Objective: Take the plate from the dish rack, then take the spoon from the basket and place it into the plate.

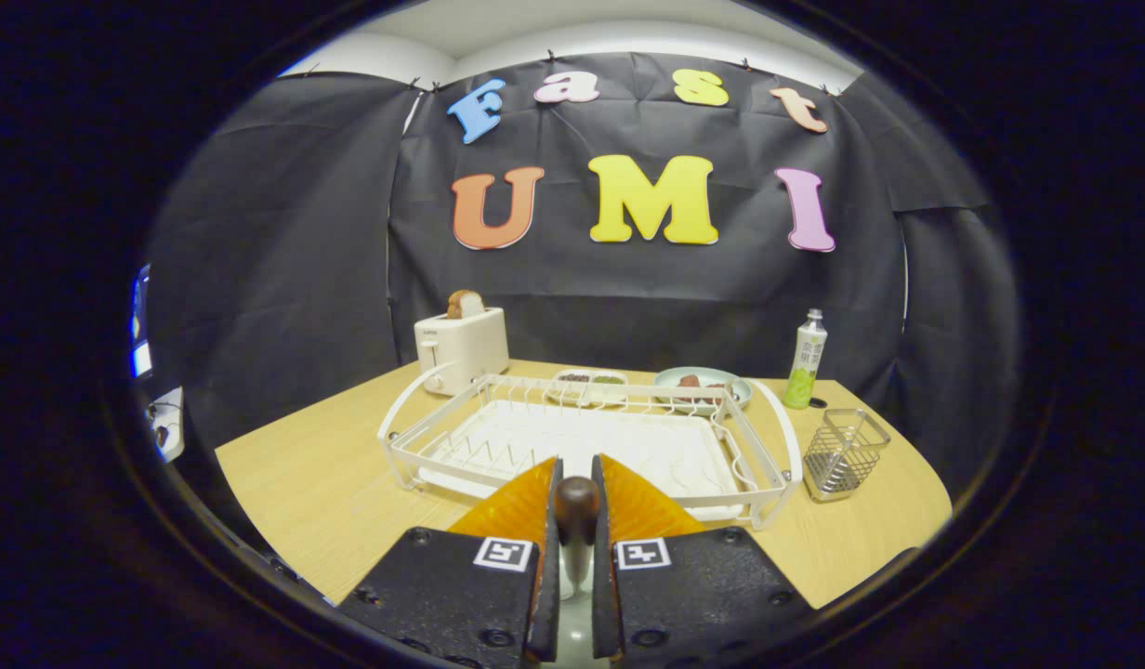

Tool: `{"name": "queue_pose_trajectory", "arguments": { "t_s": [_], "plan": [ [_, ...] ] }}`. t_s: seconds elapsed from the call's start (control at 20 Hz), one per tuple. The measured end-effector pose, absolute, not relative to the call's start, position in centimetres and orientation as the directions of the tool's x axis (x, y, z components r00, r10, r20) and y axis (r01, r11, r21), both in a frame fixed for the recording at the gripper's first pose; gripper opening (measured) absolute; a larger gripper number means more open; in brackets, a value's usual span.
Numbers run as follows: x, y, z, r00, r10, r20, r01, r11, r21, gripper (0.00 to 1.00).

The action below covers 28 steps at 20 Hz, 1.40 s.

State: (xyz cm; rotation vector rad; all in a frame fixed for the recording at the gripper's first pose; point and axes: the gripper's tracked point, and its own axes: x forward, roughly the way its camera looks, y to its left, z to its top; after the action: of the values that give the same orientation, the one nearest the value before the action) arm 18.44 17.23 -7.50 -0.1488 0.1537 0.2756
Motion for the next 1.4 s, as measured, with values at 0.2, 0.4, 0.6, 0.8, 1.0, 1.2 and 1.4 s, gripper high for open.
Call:
{"name": "queue_pose_trajectory", "arguments": {
  "t_s": [0.2,0.4,0.6,0.8,1.0,1.2,1.4],
  "plan": [
    [17.9,16.6,-7.8,0.954,0.243,-0.175,-0.268,0.954,-0.132,0.21],
    [18.1,15.1,-7.8,0.958,0.206,-0.199,-0.229,0.969,-0.098,0.23],
    [17.8,13.1,-6.4,0.970,0.161,-0.184,-0.181,0.979,-0.097,0.30],
    [15.7,10.8,-4.2,0.985,0.121,-0.123,-0.134,0.985,-0.108,0.97],
    [12.4,9.7,-3.3,0.990,0.104,-0.100,-0.114,0.988,-0.104,1.00],
    [8.7,9.4,-2.9,0.990,0.115,-0.087,-0.120,0.991,-0.057,1.00],
    [5.0,8.0,-1.8,0.996,0.075,-0.052,-0.077,0.996,-0.041,1.00]
  ]
}}
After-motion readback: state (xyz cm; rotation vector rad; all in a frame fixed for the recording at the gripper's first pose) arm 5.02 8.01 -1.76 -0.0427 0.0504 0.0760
